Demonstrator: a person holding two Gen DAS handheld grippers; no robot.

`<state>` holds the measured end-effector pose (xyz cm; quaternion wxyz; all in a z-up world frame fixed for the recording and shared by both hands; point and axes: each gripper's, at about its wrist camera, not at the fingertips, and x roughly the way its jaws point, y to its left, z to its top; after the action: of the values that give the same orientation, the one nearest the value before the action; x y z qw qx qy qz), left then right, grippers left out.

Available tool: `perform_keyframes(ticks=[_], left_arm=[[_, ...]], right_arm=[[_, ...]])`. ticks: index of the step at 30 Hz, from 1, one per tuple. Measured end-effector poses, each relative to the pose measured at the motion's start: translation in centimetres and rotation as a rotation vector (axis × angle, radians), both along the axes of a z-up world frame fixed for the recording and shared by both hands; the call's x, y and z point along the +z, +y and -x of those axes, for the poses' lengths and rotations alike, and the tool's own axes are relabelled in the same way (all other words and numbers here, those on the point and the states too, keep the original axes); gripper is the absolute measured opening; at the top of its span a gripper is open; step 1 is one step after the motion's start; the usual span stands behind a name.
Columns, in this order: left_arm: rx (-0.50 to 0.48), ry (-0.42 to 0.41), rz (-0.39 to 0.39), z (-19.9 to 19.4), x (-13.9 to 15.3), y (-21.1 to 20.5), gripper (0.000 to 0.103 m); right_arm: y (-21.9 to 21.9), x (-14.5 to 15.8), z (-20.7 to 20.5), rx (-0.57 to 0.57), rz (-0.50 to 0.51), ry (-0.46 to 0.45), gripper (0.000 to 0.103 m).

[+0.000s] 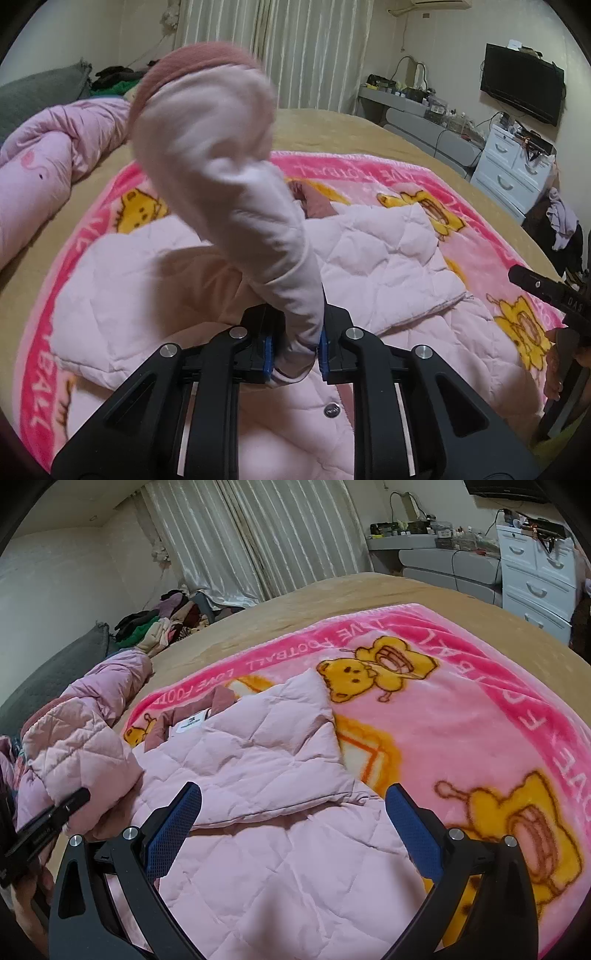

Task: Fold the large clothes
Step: 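Lay the sleeve across the jacket front and open the left tool, then move the right tool to the folded sleeve's ribbed cuff and grasp it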

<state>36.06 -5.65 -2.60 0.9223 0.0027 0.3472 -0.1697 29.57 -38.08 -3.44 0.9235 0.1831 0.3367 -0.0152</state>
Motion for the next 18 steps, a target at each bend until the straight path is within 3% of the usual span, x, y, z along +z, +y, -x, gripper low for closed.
perform_keyframes(ticks=[4, 15, 18], left_arm=[[-0.019, 0.028, -0.005, 0.2, -1.0, -0.7, 0.014], [-0.096, 0.139, -0.054, 1.0, -4.4, -2.4, 0.037], [-0.116, 0.162, -0.037, 1.2, -4.6, -2.2, 0.056]], right_arm=[[0.0, 0.0, 0.0, 0.000, 0.000, -0.001, 0.099], [0.2, 0.0, -0.5, 0.010, -0.051, 0.025, 0.099], [0.7, 0.1, -0.5, 0.020, -0.060, 0.029, 0.099]])
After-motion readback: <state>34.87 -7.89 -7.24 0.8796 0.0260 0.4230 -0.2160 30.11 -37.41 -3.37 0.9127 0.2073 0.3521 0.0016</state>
